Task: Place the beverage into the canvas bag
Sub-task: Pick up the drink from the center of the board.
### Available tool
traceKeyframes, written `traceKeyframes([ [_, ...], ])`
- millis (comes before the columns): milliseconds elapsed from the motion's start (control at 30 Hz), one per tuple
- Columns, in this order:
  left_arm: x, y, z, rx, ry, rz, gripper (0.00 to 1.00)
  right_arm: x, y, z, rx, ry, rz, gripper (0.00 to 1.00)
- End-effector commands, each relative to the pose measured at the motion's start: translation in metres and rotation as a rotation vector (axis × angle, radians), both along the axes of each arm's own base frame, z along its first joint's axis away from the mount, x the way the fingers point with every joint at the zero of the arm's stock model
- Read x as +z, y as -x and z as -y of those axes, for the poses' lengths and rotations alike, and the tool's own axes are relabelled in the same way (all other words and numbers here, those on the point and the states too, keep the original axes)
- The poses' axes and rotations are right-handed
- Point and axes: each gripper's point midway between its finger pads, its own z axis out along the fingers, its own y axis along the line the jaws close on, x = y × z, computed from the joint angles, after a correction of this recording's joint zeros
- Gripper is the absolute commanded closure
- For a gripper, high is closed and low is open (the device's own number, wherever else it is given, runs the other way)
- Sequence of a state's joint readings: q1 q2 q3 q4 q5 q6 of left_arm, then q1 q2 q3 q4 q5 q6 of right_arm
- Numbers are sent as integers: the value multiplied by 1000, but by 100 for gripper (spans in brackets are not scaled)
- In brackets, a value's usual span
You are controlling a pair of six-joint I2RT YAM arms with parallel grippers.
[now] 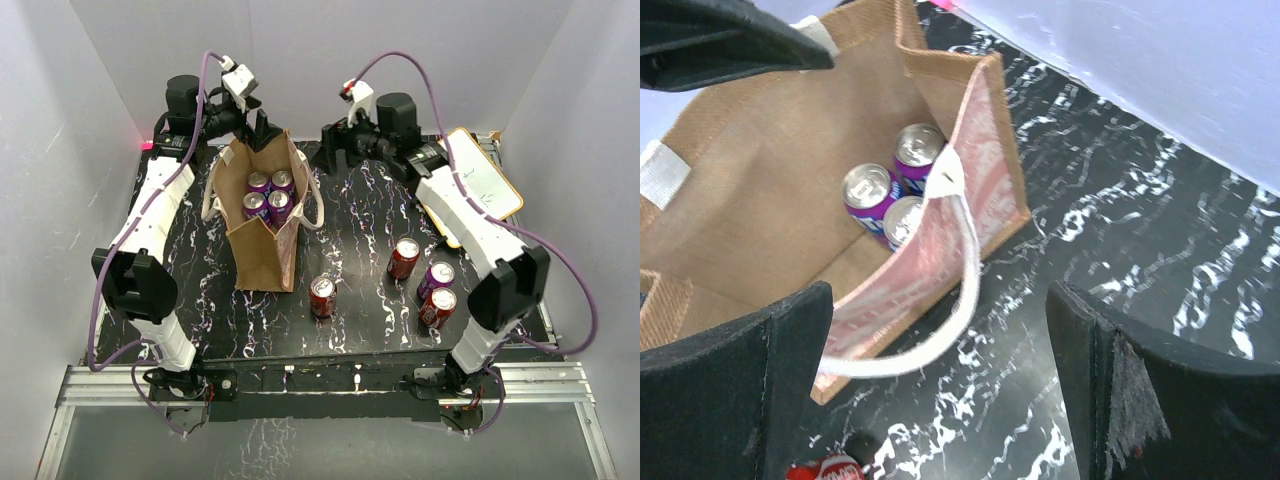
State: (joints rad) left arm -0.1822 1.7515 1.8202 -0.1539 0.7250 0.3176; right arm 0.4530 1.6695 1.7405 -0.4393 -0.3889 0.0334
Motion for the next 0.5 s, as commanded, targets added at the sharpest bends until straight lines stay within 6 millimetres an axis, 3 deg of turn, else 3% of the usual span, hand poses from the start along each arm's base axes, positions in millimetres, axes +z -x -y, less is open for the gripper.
traceKeyframes([
  [0, 5, 46, 25, -79, -77, -36, 12, 17, 7, 39, -136, 45, 102, 8],
  [100, -8, 84, 52, -198, -171, -29, 12, 7, 24, 58, -167, 96, 110, 8],
  [200, -16, 118, 67, -307, -253, 1, 11, -2, 33, 86, -231, 119, 108, 8],
  [333, -29, 168, 89, -484, -351, -7, 10, -13, 35, 127, -330, 98, 57, 7],
  [467, -56, 213, 105, -619, -461, -93, 9, -24, 35, 166, -442, 58, 9, 7],
])
